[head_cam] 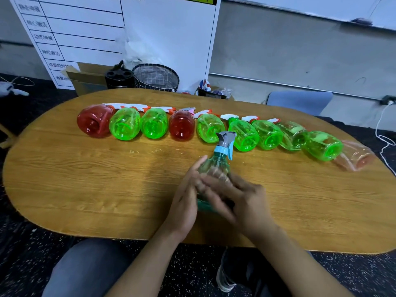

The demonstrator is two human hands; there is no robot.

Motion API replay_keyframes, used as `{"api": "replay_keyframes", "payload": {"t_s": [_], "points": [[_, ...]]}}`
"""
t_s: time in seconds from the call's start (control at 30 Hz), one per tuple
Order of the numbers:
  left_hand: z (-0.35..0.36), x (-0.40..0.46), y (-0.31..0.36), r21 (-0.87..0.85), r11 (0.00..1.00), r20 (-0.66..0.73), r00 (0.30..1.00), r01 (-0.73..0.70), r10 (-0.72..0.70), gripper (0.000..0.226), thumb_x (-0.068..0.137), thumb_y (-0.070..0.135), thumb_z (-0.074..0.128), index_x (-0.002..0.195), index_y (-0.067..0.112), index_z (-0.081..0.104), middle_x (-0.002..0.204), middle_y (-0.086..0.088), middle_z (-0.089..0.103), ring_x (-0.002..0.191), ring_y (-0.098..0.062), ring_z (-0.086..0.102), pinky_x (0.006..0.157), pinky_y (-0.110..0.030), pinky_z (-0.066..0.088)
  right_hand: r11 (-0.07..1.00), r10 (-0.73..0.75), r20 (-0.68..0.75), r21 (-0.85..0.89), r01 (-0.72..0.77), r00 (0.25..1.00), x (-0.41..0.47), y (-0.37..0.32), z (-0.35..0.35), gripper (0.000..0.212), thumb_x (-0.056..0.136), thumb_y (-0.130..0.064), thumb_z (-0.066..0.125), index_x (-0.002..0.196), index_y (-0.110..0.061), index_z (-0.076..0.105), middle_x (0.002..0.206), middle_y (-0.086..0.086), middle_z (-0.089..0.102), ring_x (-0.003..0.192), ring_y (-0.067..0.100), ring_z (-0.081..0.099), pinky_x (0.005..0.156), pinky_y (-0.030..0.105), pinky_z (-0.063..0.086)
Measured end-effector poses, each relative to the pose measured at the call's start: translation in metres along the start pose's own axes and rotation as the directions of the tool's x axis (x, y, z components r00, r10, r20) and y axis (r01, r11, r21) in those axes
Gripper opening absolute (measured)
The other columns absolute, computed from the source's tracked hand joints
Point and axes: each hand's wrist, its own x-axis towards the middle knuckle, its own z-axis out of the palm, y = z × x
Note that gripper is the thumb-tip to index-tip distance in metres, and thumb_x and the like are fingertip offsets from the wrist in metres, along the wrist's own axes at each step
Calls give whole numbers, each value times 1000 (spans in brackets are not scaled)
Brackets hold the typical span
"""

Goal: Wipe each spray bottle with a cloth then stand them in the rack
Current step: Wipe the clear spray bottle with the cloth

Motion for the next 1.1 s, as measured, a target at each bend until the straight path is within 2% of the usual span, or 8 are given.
{"api": "replay_keyframes", "payload": {"t_s": [0.1, 0.17, 0.37, 0.53, 0.73, 0.83, 0.97, 1.1], "points": [[1, -1, 2, 14, 1000, -22, 1000, 1, -1, 45, 112, 34, 34, 153, 29, 50, 155, 6, 59, 145, -17, 54, 114, -34, 50, 961, 275, -70, 66, -270, 959, 25, 9, 1, 42, 106, -56, 47, 134, -34, 71, 91, -7, 62, 70, 11, 63, 57, 40, 55], [1, -1, 2, 15, 1000, -31, 1000, 2, -2, 44, 111, 36, 36, 152, 32, 52, 154, 8, 60, 144, -16, 55, 115, -37, 50, 938, 338, -78, 101, -330, 938, 26, 10, 6, 44, 106, -57, 46, 134, -33, 70, 89, -3, 61, 73, 14, 63, 59, 42, 54], [-1, -2, 2, 6, 1000, -27, 999, 18, -18, 46, 112, 36, 34, 155, 33, 50, 151, -3, 63, 141, -22, 59, 115, -37, 50, 993, 43, 17, 107, -45, 999, -16, -11, 4, 34, 104, -38, 64, 138, -33, 68, 118, -1, 69, 84, 12, 71, 64, 34, 61], [-1, -2, 4, -11, 1000, -13, 1000, 14, -14, 47, 112, 34, 33, 157, 28, 47, 151, -4, 63, 141, -25, 59, 116, -44, 47, 991, -137, 58, 11, 137, 989, -27, -5, 2, 36, 102, -37, 70, 138, -35, 68, 119, 3, 73, 89, 15, 75, 65, 34, 63], [2, -3, 4, 43, 999, -18, 1000, 18, -17, 43, 111, 38, 35, 150, 33, 54, 154, 5, 60, 146, -17, 53, 123, -51, 41, 947, 305, -43, 114, -299, 951, 19, 8, 1, 46, 107, -59, 43, 135, -34, 70, 89, -3, 63, 72, 10, 61, 59, 37, 52], [2, -5, 13, 49, 999, 9, 1000, 6, -7, 51, 106, 56, 49, 152, 33, 51, 155, 6, 59, 146, -17, 54, 121, -47, 45, 934, 323, -32, 171, -313, 946, 23, 10, 3, 45, 107, -56, 44, 135, -32, 70, 85, -2, 59, 74, 8, 58, 61, 35, 49], [1, -7, 20, 85, 996, 48, 999, 7, -11, 95, 81, 69, 79, 160, 32, 40, 151, 3, 62, 141, -20, 59, 114, -43, 51, 900, 357, -62, 291, -326, 932, 24, 7, -2, 34, 107, -41, 51, 132, -29, 71, 104, -5, 72, 96, 3, 67, 79, 24, 52], [-2, -4, 16, -11, 1000, 12, 1000, 11, -11, 72, 93, 50, 72, 158, 43, 41, 151, 1, 62, 138, -26, 62, 110, -65, 51, 851, 439, -150, 386, -356, 886, 34, 8, -3, 29, 106, -36, 52, 127, -29, 71, 122, -17, 72, 117, 0, 66, 96, 21, 50]]}}
